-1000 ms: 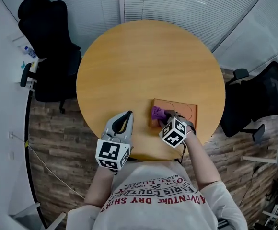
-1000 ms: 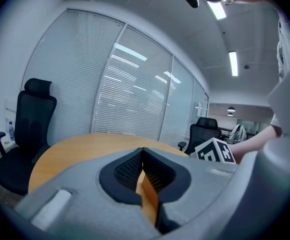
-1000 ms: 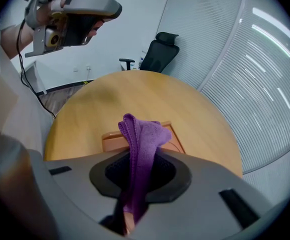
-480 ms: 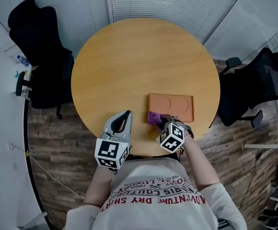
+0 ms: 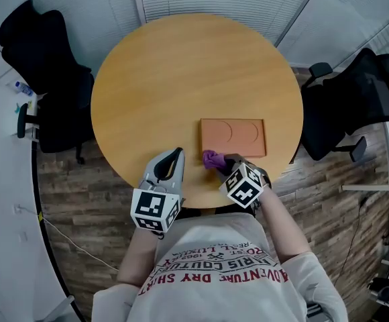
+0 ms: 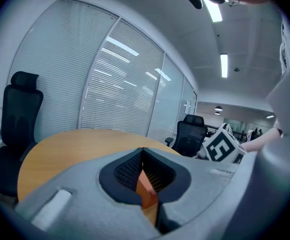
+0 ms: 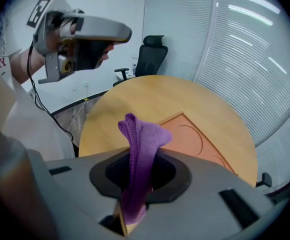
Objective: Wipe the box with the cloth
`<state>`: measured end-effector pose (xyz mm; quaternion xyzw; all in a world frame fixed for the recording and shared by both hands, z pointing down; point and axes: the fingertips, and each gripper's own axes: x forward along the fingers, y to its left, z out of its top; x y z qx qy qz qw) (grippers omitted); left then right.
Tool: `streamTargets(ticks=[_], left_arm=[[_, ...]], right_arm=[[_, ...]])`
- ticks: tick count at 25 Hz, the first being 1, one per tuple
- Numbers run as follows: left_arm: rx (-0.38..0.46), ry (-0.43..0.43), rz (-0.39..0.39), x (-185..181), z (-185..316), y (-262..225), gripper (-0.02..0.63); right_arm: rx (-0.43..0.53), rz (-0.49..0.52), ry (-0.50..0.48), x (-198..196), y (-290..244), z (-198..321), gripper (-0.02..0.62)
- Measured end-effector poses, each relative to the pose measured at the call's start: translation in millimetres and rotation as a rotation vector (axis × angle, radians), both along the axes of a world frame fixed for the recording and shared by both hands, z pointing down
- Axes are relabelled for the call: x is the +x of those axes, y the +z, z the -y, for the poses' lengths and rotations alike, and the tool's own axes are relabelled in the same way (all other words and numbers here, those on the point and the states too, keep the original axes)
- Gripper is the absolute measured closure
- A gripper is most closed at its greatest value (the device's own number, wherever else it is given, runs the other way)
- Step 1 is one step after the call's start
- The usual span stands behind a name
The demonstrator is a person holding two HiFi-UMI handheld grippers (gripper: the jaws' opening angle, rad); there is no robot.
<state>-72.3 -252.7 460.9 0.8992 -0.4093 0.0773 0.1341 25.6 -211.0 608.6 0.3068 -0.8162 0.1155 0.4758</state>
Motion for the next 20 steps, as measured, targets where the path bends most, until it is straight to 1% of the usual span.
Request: streamTargets(ticks=[3,8,11,15,18,20], left_arm=[[0.021,-0.02,0.01,0.9,-3.0,-6.4,0.597],[0.031,-0.11,-0.005,-9.7,-1.5,-12.7,0.597],[0.039,-0.154,0.005,-12.7,2.6,-13.7,0.597],[0.048,-0.19,-0.002,-5.6,5.1,-16.6,0.597],[0.054,-0.195,-0.015,4.8,4.9,-16.7,0.597],[0.056,-0.2,-0.013,12.0,3.3,-16.8,0.597]], right_arm=[[0.03,0.001,0.022,15.6,-16.0,15.5,0.52],[0.119,-0.115,-0.01,48.6,-29.9,49.3,0.52],[0.157,-0.152,-0.044,58.3,-28.3,70.2,0.52],[0.161,-0.192,-0.105,68.5,-18.3,89.2,0.518],[0.153,-0.243,-0.174,74.8,-8.1,102.2,0.518],[0.158,-0.272,-0.203,80.3,-2.8,110.0,0.518]])
